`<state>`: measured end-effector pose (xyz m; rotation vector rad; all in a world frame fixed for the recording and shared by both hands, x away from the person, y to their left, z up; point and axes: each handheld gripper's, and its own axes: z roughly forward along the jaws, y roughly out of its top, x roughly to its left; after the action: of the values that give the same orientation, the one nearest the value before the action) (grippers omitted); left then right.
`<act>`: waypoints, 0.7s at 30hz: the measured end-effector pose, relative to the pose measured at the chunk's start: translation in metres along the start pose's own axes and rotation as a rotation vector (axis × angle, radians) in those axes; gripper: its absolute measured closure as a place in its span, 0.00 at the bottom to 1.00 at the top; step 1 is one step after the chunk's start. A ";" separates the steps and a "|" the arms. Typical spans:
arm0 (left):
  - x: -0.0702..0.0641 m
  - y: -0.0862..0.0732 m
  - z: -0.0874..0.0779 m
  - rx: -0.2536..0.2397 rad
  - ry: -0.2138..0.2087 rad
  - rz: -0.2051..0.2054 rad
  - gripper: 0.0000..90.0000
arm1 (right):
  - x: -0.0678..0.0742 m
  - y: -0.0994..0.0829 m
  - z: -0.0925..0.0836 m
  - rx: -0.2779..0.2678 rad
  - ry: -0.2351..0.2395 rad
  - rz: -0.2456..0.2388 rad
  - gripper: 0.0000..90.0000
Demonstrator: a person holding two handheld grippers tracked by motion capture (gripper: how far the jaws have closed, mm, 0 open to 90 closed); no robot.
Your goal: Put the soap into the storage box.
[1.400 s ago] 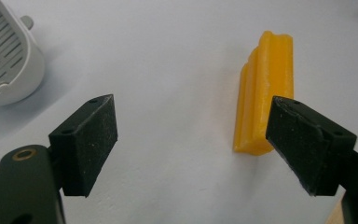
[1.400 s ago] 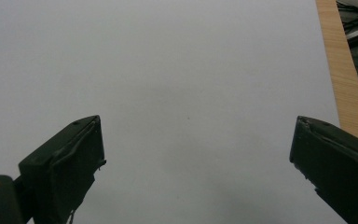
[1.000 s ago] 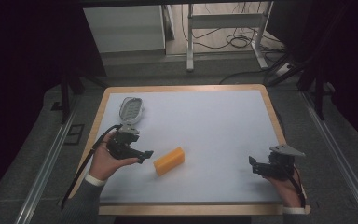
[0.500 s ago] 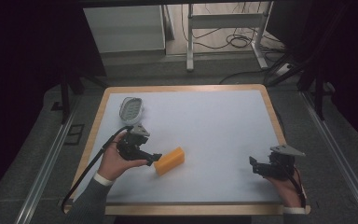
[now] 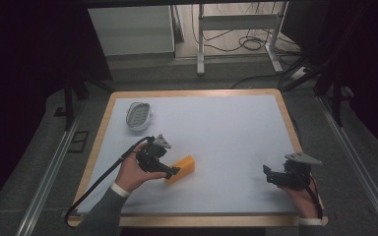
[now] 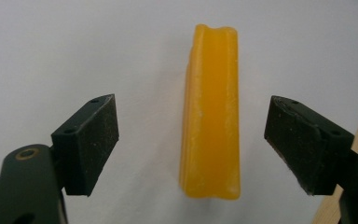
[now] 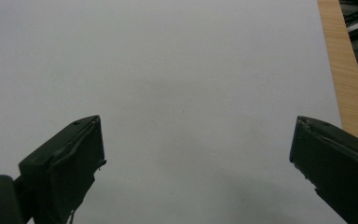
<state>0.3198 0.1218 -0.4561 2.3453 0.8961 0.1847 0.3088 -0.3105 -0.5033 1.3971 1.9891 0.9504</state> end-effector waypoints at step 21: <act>-0.006 0.001 0.041 0.080 -0.035 -0.032 0.32 | 0.001 -0.001 0.003 0.012 -0.008 -0.008 0.03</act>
<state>0.3298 0.0969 -0.4879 2.3981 0.9395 0.0964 0.3102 -0.3092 -0.5064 1.3963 1.9958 0.9301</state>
